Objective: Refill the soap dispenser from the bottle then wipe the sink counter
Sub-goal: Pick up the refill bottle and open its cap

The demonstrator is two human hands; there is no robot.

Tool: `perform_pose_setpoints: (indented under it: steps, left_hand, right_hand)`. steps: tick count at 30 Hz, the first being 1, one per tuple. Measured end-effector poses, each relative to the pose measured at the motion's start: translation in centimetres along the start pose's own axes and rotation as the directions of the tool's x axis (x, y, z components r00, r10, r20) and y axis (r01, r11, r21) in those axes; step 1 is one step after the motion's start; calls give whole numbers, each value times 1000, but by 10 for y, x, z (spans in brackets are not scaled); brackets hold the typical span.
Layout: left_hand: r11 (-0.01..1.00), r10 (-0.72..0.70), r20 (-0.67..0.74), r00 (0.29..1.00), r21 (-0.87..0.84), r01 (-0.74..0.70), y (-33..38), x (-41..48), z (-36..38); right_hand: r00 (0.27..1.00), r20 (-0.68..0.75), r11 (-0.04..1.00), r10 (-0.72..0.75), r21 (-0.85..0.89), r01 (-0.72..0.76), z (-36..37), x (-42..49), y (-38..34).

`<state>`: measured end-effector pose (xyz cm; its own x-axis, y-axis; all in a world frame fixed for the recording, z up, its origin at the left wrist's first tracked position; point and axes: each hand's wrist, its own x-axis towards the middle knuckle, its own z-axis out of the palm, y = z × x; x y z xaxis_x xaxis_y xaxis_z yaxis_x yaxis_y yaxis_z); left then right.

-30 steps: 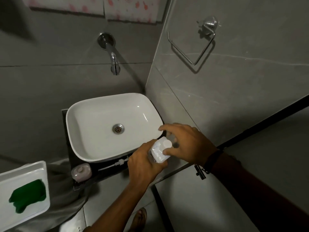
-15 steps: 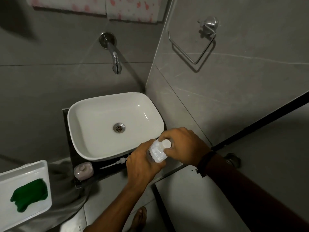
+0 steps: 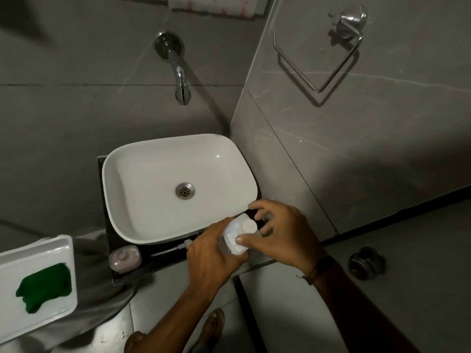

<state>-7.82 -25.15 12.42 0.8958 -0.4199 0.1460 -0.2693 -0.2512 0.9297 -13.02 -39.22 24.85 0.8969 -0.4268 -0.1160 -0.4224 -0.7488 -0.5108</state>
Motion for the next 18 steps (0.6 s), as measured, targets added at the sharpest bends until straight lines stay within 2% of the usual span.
perform_pose_setpoints:
  steps: [2,4,8,10,14,16,18]
  left_hand:
    - [1000,-11,7,1000,28,11,-1,2,6]
    - [1000,-17,12,1000,25,17,-3,4,11]
    - [1000,-17,40,999,-4,17,-7,6,19]
    - [999,-20,34,999,-24,21,-9,7,20]
    - [1000,-22,29,999,-21,22,-6,10,19]
    - [999,-20,24,999,-39,21,-4,11,19]
    - [998,-29,29,999,-56,31,-7,12,19]
  right_hand:
    - [998,-7,987,60,-146,-61,11,4,-1]
    - [998,-20,973,51,-222,-54,15,11,-1]
    - [986,157,983,-56,-162,82,9,22,7]
    - [972,200,978,-125,-141,154,4,23,9]
    - [996,84,978,-41,-201,58,0,25,8]
    - [994,59,971,-91,-218,101,0,24,6]
    - [983,35,975,-178,-132,181,-4,22,6]
